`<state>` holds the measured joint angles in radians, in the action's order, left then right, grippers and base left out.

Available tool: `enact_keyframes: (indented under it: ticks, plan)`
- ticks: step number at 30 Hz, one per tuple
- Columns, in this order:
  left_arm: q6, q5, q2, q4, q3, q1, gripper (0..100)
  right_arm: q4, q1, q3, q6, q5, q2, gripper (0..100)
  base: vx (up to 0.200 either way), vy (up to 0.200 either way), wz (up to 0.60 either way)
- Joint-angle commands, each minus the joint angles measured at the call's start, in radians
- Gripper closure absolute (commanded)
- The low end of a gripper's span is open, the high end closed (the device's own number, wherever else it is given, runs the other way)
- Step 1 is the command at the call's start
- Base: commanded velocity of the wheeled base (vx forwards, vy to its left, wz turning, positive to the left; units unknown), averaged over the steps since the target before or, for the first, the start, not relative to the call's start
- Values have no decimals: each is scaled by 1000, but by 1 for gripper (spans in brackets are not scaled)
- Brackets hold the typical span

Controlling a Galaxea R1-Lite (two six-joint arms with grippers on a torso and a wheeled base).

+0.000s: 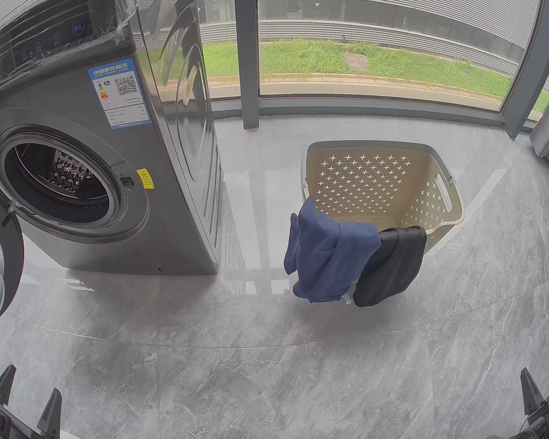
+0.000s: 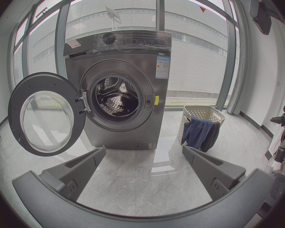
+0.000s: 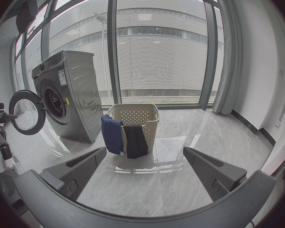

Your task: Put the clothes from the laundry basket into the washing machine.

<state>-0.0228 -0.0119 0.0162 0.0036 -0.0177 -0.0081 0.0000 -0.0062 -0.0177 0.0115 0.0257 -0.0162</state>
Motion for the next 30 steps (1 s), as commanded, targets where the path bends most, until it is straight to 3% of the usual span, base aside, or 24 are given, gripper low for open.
enact_keyframes:
  ticks: [1,6,21,27,30]
  plan:
    - [-2,0,-12,-1,16,0,0,0,0,18,1,0,16,0,0,-200,0]
    - [-3,0,-12,-1,16,0,0,0,0,18,1,0,16,0,0,-200,0]
    - [-3,0,-12,-1,16,0,0,0,0,18,1,0,16,0,0,0,0]
    - [-3,1,-12,-1,16,0,0,0,0,18,1,0,16,0,200,0,0]
    - [-3,0,-12,-1,16,0,0,0,0,18,1,0,16,0,0,0,0]
